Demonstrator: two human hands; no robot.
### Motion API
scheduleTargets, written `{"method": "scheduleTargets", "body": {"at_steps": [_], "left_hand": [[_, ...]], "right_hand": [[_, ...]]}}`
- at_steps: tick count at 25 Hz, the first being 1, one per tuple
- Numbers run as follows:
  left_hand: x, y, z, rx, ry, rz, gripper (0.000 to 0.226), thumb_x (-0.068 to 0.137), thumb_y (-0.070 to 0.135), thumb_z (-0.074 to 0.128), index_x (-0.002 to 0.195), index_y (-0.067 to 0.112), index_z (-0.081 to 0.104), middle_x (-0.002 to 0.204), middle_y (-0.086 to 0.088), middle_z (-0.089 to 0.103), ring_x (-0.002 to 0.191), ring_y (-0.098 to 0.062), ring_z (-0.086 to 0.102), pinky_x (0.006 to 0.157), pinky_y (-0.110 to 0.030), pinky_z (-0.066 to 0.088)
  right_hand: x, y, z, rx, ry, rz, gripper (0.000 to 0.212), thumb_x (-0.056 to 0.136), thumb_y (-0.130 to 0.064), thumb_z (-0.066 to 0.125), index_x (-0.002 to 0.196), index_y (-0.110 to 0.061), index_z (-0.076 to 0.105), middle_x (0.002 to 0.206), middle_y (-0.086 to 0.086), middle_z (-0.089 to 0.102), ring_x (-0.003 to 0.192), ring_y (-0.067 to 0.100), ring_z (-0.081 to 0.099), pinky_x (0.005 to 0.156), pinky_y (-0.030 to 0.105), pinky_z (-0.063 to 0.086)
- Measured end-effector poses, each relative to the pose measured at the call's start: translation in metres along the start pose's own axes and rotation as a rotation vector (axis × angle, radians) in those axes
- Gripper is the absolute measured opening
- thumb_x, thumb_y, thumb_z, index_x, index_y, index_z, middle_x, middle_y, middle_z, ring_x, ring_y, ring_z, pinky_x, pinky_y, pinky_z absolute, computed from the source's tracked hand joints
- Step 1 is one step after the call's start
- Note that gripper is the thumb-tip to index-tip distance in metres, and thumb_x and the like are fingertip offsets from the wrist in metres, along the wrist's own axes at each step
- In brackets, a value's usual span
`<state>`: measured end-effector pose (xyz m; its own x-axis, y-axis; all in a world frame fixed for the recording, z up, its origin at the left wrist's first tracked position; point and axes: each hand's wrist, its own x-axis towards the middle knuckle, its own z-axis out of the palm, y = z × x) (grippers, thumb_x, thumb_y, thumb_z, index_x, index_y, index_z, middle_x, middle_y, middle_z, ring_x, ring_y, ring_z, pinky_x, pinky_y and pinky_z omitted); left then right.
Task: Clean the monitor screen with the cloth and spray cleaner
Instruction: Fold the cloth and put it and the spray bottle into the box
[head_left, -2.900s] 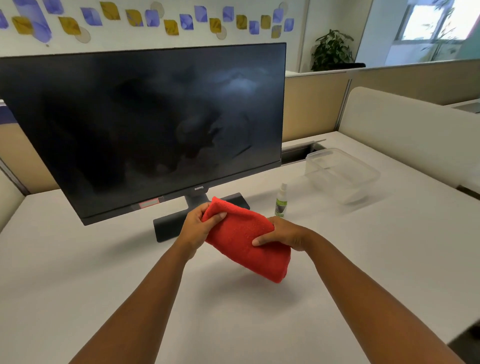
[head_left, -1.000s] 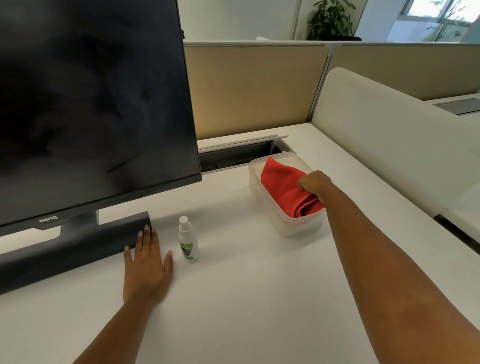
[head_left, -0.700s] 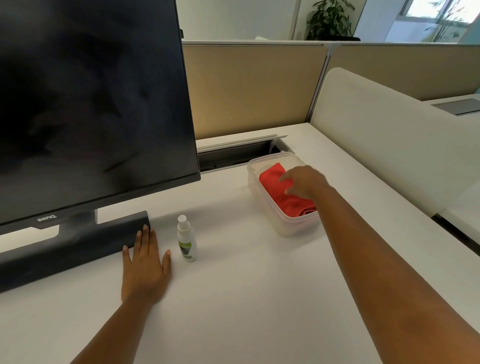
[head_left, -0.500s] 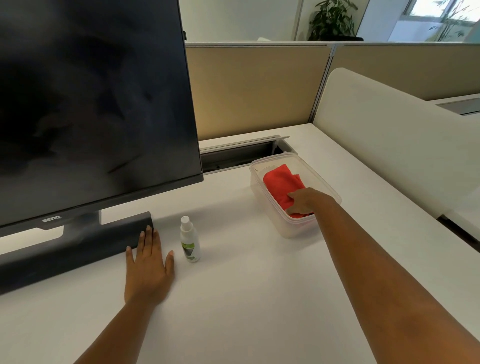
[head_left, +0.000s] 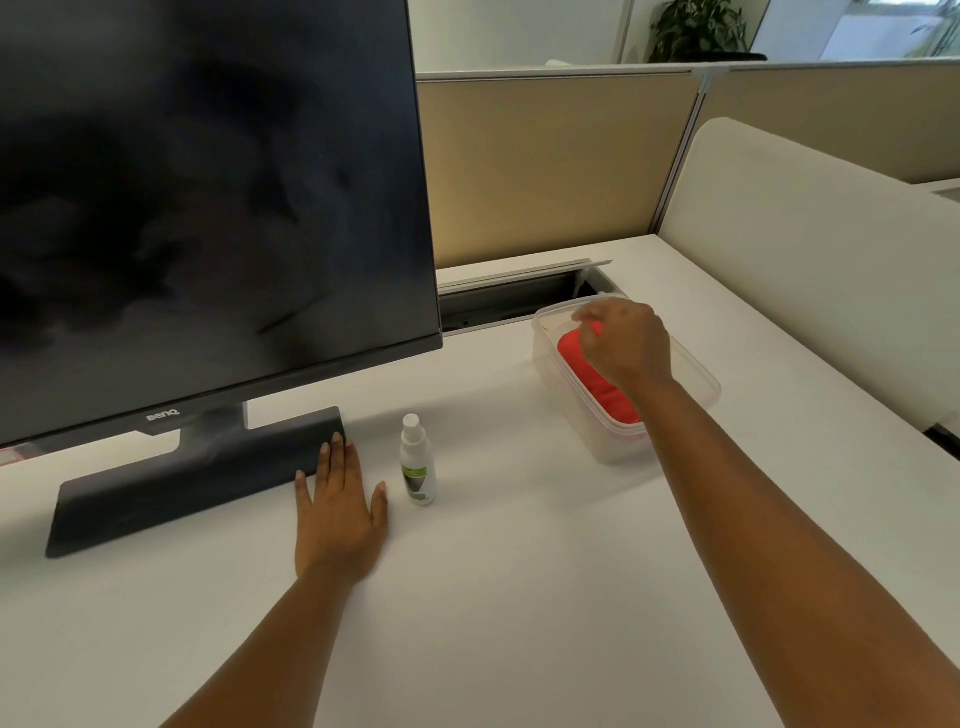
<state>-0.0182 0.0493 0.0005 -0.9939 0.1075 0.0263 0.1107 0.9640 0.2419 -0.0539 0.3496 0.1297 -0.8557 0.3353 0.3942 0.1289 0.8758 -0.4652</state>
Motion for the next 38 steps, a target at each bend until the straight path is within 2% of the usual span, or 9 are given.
{"method": "scheduleTargets", "body": {"at_steps": [2, 4, 7, 13, 19, 27, 32, 35, 38], "left_hand": [[0.0, 0.0, 0.0, 0.002, 0.001, -0.001, 0.064, 0.096, 0.04, 0.017, 0.142, 0.01, -0.015, 0.155, -0.006, -0.015, 0.142, -0.018, -0.014, 0.114, -0.039, -0.012], [0.0, -0.001, 0.001, -0.001, 0.003, 0.004, 0.063, 0.096, 0.04, 0.017, 0.142, 0.01, -0.014, 0.155, -0.006, -0.015, 0.142, -0.018, -0.014, 0.114, -0.038, -0.012], [0.001, -0.002, 0.002, -0.006, 0.006, 0.002, 0.064, 0.095, 0.042, 0.017, 0.143, 0.011, -0.013, 0.155, -0.006, -0.014, 0.142, -0.018, -0.014, 0.113, -0.038, -0.012], [0.002, -0.003, 0.005, -0.003, 0.012, -0.006, 0.065, 0.095, 0.044, 0.016, 0.143, 0.012, -0.014, 0.155, -0.005, -0.014, 0.142, -0.019, -0.013, 0.111, -0.038, -0.014], [0.002, -0.003, 0.005, -0.004, 0.018, -0.002, 0.065, 0.095, 0.044, 0.017, 0.143, 0.011, -0.012, 0.155, -0.006, -0.013, 0.143, -0.019, -0.013, 0.112, -0.038, -0.013], [0.001, -0.003, 0.004, -0.003, 0.017, 0.002, 0.065, 0.095, 0.041, 0.017, 0.142, 0.01, -0.014, 0.155, -0.007, -0.014, 0.142, -0.019, -0.013, 0.113, -0.039, -0.012], [0.0, -0.002, 0.003, -0.024, 0.019, 0.01, 0.063, 0.096, 0.039, 0.018, 0.142, 0.009, -0.013, 0.155, -0.007, -0.013, 0.143, -0.018, -0.012, 0.115, -0.04, -0.01], [0.001, -0.002, 0.003, -0.037, 0.018, 0.009, 0.063, 0.096, 0.039, 0.019, 0.142, 0.009, -0.014, 0.155, -0.006, -0.013, 0.142, -0.018, -0.012, 0.115, -0.039, -0.01], [0.001, -0.003, 0.004, -0.034, 0.017, 0.003, 0.064, 0.096, 0.04, 0.019, 0.141, 0.01, -0.015, 0.155, -0.006, -0.014, 0.142, -0.017, -0.013, 0.114, -0.039, -0.011]], "right_hand": [[-0.005, -0.023, 0.0, 0.253, -0.044, -0.106, 0.02, 0.084, -0.013, 0.062, 0.102, -0.013, 0.07, 0.1, 0.003, 0.071, 0.087, 0.012, 0.061, 0.081, 0.02, 0.048], [-0.013, -0.042, 0.001, 0.462, -0.318, -0.182, 0.024, 0.08, -0.007, 0.066, 0.103, -0.012, 0.068, 0.093, -0.001, 0.068, 0.084, 0.009, 0.061, 0.072, 0.006, 0.048], [-0.03, -0.061, 0.009, 0.523, -0.749, -0.215, 0.042, 0.075, -0.013, 0.074, 0.115, -0.016, 0.061, 0.101, -0.003, 0.063, 0.089, 0.005, 0.059, 0.066, 0.003, 0.048], [-0.064, -0.091, 0.051, 0.372, -0.864, -0.256, 0.057, 0.072, -0.022, 0.077, 0.124, -0.017, 0.054, 0.126, 0.006, 0.058, 0.101, 0.013, 0.054, 0.078, 0.016, 0.045], [-0.076, -0.094, 0.067, 0.297, -0.84, -0.249, 0.053, 0.072, -0.024, 0.077, 0.12, -0.015, 0.058, 0.123, 0.007, 0.06, 0.1, 0.018, 0.054, 0.089, 0.032, 0.046], [-0.067, -0.085, 0.045, 0.357, -0.714, -0.164, 0.048, 0.071, -0.02, 0.078, 0.114, -0.008, 0.061, 0.118, 0.011, 0.063, 0.095, 0.015, 0.055, 0.088, 0.03, 0.048], [-0.028, -0.061, -0.015, 0.61, -0.386, -0.121, 0.034, 0.063, -0.008, 0.082, 0.093, -0.015, 0.067, 0.094, 0.004, 0.067, 0.075, 0.003, 0.059, 0.071, 0.013, 0.05], [0.001, -0.04, -0.03, 0.498, -0.117, -0.036, 0.039, 0.062, -0.012, 0.083, 0.098, -0.007, 0.067, 0.093, 0.006, 0.065, 0.075, 0.007, 0.057, 0.064, -0.002, 0.041], [0.021, -0.017, -0.029, 0.338, 0.064, 0.076, 0.047, 0.064, -0.019, 0.082, 0.106, -0.004, 0.065, 0.098, 0.007, 0.063, 0.082, 0.015, 0.055, 0.064, -0.001, 0.037]]}}
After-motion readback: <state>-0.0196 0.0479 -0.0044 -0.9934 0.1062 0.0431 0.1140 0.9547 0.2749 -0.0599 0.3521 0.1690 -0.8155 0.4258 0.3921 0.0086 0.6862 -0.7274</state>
